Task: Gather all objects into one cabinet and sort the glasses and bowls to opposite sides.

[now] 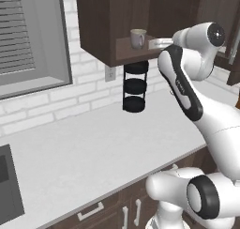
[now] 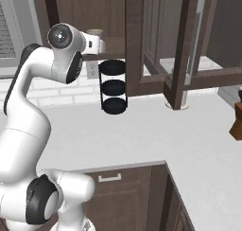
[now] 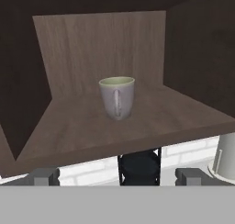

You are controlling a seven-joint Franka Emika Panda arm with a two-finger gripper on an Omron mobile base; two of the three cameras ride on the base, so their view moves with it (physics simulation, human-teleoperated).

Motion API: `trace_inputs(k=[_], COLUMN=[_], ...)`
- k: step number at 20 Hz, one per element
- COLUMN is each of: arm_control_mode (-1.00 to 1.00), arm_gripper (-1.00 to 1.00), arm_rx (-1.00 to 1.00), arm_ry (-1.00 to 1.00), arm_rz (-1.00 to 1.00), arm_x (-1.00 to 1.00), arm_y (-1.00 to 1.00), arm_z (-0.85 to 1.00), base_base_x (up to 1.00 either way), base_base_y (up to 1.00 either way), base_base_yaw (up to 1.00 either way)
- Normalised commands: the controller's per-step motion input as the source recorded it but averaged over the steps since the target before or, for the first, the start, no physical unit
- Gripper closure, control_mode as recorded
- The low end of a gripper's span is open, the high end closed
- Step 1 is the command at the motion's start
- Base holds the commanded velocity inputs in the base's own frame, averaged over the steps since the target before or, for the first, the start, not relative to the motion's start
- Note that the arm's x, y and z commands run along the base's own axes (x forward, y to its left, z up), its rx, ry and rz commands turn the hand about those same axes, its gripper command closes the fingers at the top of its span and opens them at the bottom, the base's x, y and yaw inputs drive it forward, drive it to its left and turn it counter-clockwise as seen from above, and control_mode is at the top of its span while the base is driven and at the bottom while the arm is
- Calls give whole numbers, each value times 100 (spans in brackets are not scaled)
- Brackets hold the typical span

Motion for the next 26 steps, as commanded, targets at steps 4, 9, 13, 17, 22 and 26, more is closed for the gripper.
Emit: trace_inputs(k=[4, 9, 13, 17, 22, 26], arm_control_mode=[-100, -100, -100, -100, -100, -100], arm_gripper=[-100, -100, -100, -100, -100, -100], arm_rx=[0, 0, 0, 0, 0, 0], arm_ry=[0, 0, 0, 0, 0, 0], arm_rz=[0, 0, 0, 0, 0, 0], arm_x=[18, 3, 0, 0, 18, 29], arm_y=[7, 0, 0, 0, 0, 0], arm_z=[0, 0, 0, 0, 0, 0], base_base_x=[0, 0, 0, 0, 0, 0], base_base_y=[0, 0, 0, 0, 0, 0], base_base_yaw=[0, 0, 0, 0, 0, 0])
